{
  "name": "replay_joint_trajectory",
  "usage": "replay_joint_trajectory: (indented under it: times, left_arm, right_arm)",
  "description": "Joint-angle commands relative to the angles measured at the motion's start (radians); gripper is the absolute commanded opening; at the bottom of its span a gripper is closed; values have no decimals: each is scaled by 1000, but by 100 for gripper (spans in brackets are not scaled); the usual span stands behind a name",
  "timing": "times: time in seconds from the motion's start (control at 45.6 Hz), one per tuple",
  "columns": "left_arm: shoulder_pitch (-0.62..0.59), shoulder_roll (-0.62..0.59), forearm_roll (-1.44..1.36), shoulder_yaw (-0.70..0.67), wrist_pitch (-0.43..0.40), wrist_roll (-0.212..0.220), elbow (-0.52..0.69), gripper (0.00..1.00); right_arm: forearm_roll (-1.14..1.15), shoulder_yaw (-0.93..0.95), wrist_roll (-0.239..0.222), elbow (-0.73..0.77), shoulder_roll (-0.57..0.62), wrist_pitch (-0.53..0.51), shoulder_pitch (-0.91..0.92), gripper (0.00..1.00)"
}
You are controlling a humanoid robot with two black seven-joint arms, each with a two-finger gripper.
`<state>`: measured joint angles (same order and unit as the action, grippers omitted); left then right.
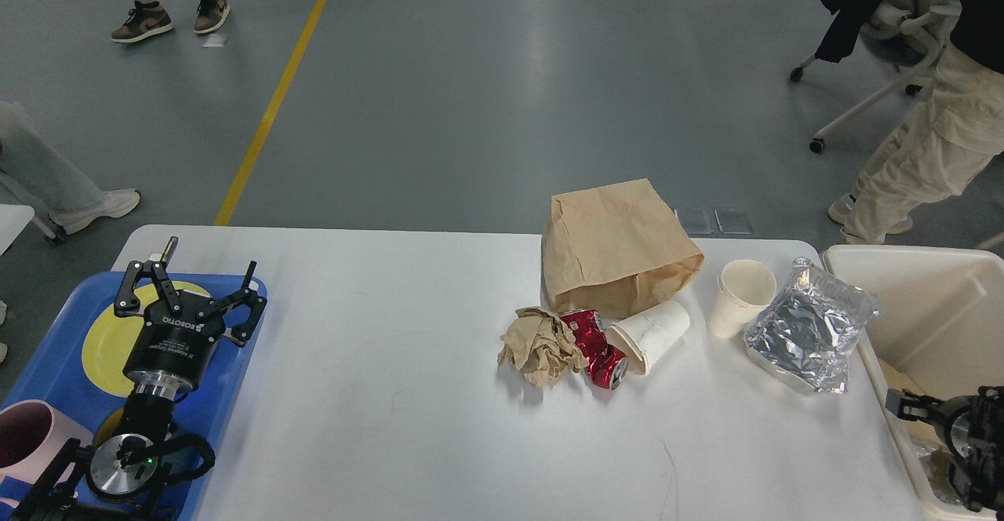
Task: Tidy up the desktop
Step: 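Move the right gripper toward the red can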
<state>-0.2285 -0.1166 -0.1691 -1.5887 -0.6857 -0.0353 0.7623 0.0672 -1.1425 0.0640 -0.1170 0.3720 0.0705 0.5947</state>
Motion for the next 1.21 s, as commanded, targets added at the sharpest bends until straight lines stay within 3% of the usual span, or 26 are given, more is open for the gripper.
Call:
replay_joint_trajectory:
  times: [0.0,0.175,0.395,0.46,0.57,0.68,0.789,0.986,1.184]
  left_arm:
    - [0,0,0,-1,0,0,0,97]
    - [0,0,-1,1,0,0,0,97]
    - [0,0,0,-1,0,0,0,97]
    - [0,0,0,-1,0,0,0,97]
    - [0,0,0,1,0,2,0,97]
    - [0,0,-1,1,0,2,0,97]
    - [0,1,0,1,0,0,0,97]
    - [0,0,0,-1,0,0,-1,97]
    - [0,0,0,1,0,0,-1,97]
  right_arm:
    - [6,-8,-3,-74,44,-47,77,100]
    - [78,-43,-4,-372,165,-136,331,100]
    - [215,-255,-35,-834,231,-280,819,100]
    - [210,-342,-53,-973,199,-372,1020,100]
    - [206,-384,-81,-1073,111,-547,1220,100]
    - [204,-372,-81,-1121,19,-782,1399,100]
    - [198,-330,-81,-1228,-15,-902,1548,100]
    - [197,-272,-81,-1444,-47,-914,1766,100]
    - [195,-175,-79,-1543,-76,-816,1849,100]
